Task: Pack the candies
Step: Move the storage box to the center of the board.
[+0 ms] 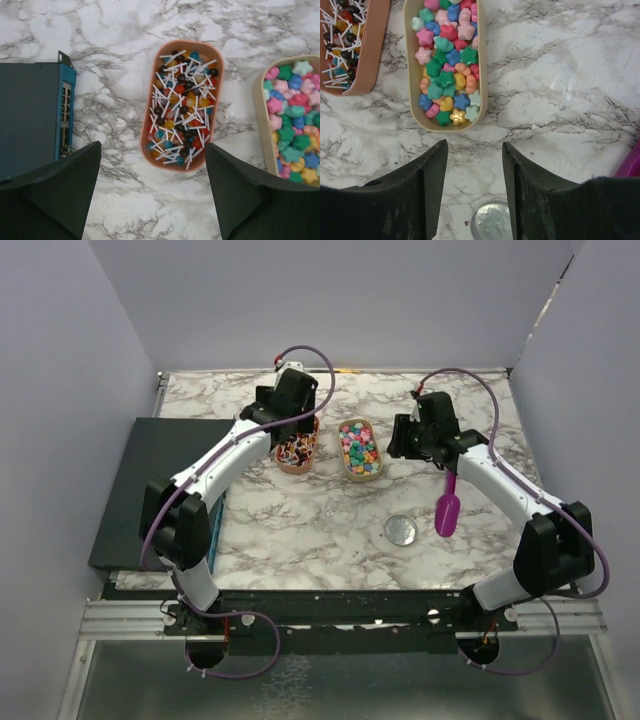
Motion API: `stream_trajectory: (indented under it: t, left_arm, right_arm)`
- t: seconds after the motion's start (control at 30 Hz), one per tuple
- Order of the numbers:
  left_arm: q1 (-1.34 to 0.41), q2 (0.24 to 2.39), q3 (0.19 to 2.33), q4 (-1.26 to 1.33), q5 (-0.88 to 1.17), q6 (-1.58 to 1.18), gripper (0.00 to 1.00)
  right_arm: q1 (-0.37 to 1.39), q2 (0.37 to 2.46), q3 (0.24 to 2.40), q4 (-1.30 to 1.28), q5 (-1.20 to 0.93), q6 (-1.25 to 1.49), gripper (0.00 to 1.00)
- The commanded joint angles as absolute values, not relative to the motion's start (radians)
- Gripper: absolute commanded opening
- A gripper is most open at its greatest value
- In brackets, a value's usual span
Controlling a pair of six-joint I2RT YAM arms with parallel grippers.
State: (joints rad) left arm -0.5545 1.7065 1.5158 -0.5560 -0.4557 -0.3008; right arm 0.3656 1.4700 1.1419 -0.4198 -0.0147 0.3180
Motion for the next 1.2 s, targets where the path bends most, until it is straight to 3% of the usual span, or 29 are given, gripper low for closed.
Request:
stream_trajectory:
  t: [0.0,0.43,1.17]
  left_arm:
    - [-0.482,1.785,1.581,-0.561,-0.487,-0.263,0.86]
    - [-0.347,1.999,1.669,-0.543,-0.322,-0.274,0.76]
    - [-0.323,2.14,1.678,-0.543,-0.235,-0.261,0.54]
  right_arm:
    - [0.371,1.534,1.205,-0.375,-0.003,0.333,0.52]
    - [0.371,1.653,1.311,-0.382,-0.061,0.327,0.52]
    - [0.371,1.725,1.324,-0.387,-0.075,0.31,0.49]
